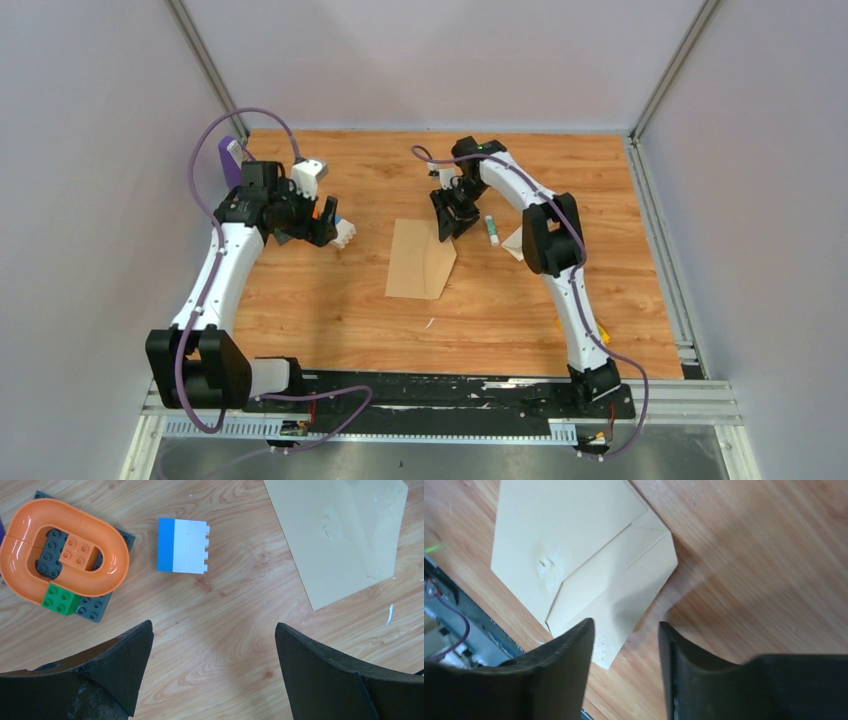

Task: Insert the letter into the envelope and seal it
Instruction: Adjust the envelope at the center of the board, then pick up the letter from the center of the board.

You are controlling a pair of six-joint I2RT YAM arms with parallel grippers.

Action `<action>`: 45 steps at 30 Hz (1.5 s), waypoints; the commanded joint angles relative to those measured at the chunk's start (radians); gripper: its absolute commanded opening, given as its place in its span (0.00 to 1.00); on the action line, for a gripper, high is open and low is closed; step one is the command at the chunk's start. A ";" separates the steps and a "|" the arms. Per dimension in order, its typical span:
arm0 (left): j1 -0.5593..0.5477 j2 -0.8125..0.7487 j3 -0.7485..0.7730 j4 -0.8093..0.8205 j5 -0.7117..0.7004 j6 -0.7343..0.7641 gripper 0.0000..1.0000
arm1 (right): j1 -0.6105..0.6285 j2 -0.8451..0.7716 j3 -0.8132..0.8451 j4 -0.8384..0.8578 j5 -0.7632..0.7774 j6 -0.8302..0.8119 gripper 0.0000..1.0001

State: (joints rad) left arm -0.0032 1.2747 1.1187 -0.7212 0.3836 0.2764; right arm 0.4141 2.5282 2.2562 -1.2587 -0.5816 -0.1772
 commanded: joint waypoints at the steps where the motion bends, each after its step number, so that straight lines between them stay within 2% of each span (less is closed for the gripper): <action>1: 0.000 0.006 0.005 0.009 0.030 0.014 1.00 | 0.007 -0.232 -0.030 0.139 0.166 0.044 0.56; 4: 0.000 0.001 0.003 0.009 0.041 0.016 1.00 | -0.012 -0.383 -0.167 0.243 0.226 0.095 0.64; 6: 0.000 -0.006 0.001 0.009 0.041 0.016 1.00 | -0.039 -0.478 -0.261 0.289 0.241 0.147 0.66; 13: 0.000 -0.047 -0.004 0.018 0.045 0.015 1.00 | -0.293 -0.746 -0.645 0.482 0.107 0.424 0.60; 16: 0.000 -0.048 0.000 0.016 0.056 0.013 1.00 | -0.375 -0.793 -0.735 0.500 0.048 0.451 0.59; 23: 0.000 -0.052 -0.001 0.014 0.053 0.019 1.00 | -0.431 -0.793 -0.890 0.481 0.080 0.408 0.58; 28: 0.000 -0.067 -0.002 0.016 0.043 0.020 1.00 | -0.469 -0.758 -0.929 0.495 0.080 0.413 0.55; 36: 0.000 -0.068 -0.001 0.014 0.032 0.017 1.00 | -0.481 -0.705 -0.971 0.521 0.090 0.398 0.54; 45: 0.000 -0.067 -0.003 0.014 0.032 0.018 1.00 | -0.525 -0.597 -0.932 0.531 0.014 0.410 0.51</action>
State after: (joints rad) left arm -0.0032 1.2346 1.1168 -0.7212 0.4095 0.2779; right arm -0.0898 1.9110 1.2900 -0.7605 -0.5293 0.2169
